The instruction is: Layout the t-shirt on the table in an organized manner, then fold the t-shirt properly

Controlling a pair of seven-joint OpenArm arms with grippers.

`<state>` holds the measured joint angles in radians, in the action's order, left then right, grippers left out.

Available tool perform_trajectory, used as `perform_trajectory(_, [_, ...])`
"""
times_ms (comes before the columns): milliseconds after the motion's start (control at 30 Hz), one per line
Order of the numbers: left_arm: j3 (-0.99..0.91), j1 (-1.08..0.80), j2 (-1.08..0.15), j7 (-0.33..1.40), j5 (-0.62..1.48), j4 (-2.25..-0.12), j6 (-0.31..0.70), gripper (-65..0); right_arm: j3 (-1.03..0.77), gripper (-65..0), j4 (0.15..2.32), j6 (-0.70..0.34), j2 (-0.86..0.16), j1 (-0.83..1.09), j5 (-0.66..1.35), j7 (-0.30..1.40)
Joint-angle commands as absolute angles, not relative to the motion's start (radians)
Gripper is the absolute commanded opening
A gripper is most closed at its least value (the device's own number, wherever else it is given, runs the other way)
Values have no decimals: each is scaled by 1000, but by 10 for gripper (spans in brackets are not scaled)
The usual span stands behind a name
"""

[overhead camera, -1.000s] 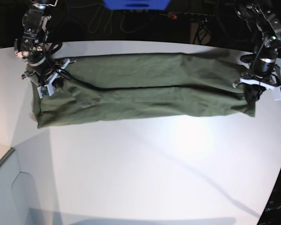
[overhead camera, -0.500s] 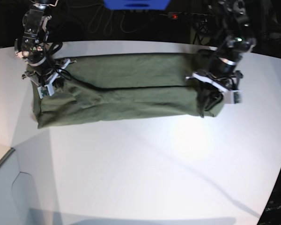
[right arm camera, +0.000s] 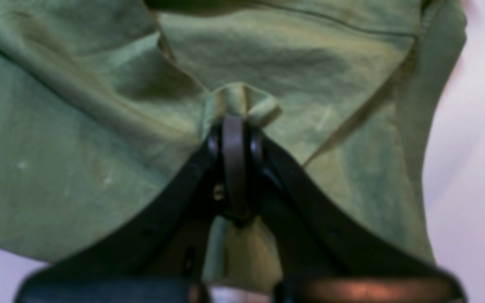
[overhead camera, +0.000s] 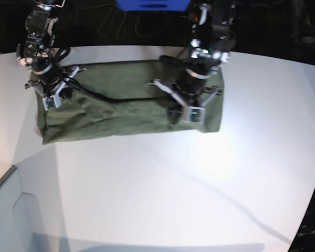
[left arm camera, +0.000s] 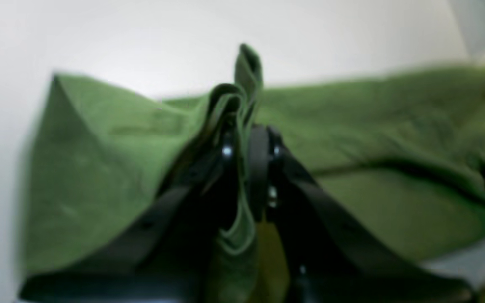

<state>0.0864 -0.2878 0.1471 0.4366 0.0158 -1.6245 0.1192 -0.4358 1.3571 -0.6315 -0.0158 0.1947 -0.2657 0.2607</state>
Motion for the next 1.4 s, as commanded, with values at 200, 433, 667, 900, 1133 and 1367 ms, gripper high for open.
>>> perform_trajectory(200, [232,-229,157,400,39,-1570,59,-648,-433,-650,1354,-642,-13,200,-297,312])
perform_trajectory(433, [243,-168,134,403,188,-1527,53,-648,-433,-650,1354,-642,-13,200,-297,312])
perform_trajectory(667, [248,-160,142,403,203,-1500,59,-648,-433,-650,1354,-642,-13,200,-297,312])
perform_trajectory(900, [292,-160,137,403,205,-1498,59,-648,-433,-650,1354,-642,-13,194,-297,312])
perform_trajectory(1133, [292,-133,142,403,206,-1460,61,-648,-432,-650,1354,-642,-2,193,-297,312])
perform_trajectory(1367, [292,-124,145,409,208,-1454,58,-618,-432,-650,1354,-642,-1,194,-297,312])
